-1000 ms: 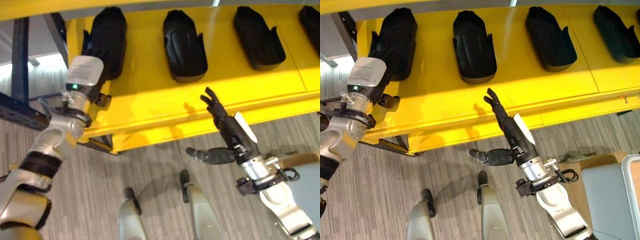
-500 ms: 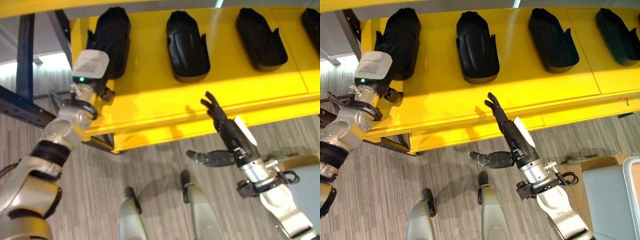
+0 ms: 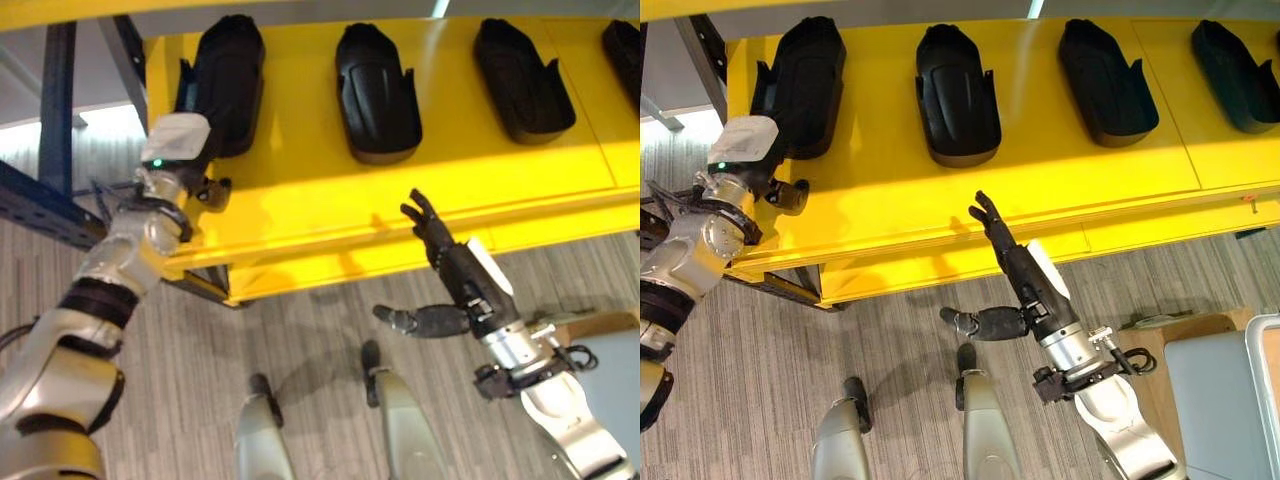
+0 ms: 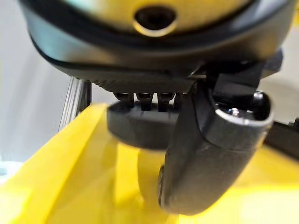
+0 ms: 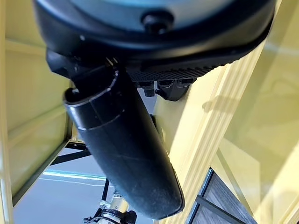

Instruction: Move parts from the plastic box to the shelf.

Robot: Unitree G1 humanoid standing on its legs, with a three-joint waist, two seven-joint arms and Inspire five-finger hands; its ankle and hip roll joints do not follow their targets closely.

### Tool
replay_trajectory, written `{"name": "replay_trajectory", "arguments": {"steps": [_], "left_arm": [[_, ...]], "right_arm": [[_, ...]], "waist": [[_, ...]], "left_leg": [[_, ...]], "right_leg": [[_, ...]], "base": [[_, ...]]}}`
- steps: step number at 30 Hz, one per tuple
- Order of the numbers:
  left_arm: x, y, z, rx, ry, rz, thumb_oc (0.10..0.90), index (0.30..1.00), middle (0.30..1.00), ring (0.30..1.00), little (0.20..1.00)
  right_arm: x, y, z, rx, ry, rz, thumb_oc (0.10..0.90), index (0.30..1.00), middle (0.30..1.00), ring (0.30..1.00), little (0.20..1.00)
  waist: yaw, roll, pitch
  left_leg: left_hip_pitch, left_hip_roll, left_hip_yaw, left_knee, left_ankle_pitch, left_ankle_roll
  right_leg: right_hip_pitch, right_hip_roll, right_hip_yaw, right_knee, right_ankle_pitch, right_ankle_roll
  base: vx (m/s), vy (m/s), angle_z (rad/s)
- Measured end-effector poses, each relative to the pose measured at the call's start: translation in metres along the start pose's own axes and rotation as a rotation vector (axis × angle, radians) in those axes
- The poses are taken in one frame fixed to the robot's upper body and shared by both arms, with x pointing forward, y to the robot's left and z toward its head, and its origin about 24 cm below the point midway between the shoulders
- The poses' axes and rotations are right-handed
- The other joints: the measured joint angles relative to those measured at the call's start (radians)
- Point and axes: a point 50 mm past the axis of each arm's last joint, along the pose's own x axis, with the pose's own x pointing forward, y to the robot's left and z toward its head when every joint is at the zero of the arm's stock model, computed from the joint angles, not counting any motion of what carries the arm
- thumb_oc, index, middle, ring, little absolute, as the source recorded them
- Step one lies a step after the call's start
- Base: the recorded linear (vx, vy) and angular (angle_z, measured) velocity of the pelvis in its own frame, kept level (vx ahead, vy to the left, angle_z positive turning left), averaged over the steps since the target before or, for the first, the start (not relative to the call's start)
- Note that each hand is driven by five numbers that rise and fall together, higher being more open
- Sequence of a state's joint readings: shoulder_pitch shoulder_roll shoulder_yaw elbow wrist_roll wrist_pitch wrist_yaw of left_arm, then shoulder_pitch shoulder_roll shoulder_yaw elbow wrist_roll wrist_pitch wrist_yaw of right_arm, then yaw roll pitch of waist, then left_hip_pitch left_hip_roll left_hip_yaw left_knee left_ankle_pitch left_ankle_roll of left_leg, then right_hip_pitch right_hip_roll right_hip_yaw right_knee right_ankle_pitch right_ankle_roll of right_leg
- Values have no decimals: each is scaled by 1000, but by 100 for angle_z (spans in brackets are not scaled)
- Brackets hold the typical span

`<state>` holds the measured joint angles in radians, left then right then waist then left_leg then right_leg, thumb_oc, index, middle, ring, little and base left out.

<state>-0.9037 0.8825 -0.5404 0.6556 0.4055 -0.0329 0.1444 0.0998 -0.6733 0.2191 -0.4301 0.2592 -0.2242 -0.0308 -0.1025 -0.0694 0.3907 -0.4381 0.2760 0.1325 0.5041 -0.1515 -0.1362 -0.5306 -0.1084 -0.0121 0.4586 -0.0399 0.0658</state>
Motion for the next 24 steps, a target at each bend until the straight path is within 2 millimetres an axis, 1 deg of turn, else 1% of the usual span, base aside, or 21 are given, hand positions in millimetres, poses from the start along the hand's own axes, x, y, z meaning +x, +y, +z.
{"name": "replay_trajectory", "arguments": {"steps": [8, 11, 18, 24], "left_arm": [[-11, -9, -5, -12, 2, -18, 900, 1000, 1000, 1000, 1000], [-15, -9, -7, 7, -5, -21, 900, 1000, 1000, 1000, 1000], [-22, -7, -9, 37, -21, -28, 900, 1000, 1000, 1000, 1000], [-33, -4, -18, 41, -19, -39, 900, 1000, 1000, 1000, 1000]], "right_arm": [[-3, 0, -2, 4, 15, 0, 900, 1000, 1000, 1000, 1000], [-3, 1, -2, 4, 14, 0, 900, 1000, 1000, 1000, 1000], [-3, 1, -2, 4, 13, 3, 900, 1000, 1000, 1000, 1000], [-1, 1, -1, 6, 4, 6, 900, 1000, 1000, 1000, 1000]], "waist": [[0, 0, 0], [-2, 0, 0], [-3, -1, 1], [-4, -3, 2]], "left_leg": [[-1, 0, -1, 1, 0, 1], [-1, 0, 0, 0, -1, 2], [-1, 0, 1, 1, 0, 1], [4, 0, 4, 1, 0, -1]], "right_leg": [[0, 0, -1, 0, 1, -2], [0, 0, -1, -2, 4, -7], [0, 1, 0, 4, 7, -1], [1, 0, 2, 10, 6, -1]], "base": [[0, 0, 0], [0, 0, 0], [0, 0, 0], [0, 0, 0]]}}
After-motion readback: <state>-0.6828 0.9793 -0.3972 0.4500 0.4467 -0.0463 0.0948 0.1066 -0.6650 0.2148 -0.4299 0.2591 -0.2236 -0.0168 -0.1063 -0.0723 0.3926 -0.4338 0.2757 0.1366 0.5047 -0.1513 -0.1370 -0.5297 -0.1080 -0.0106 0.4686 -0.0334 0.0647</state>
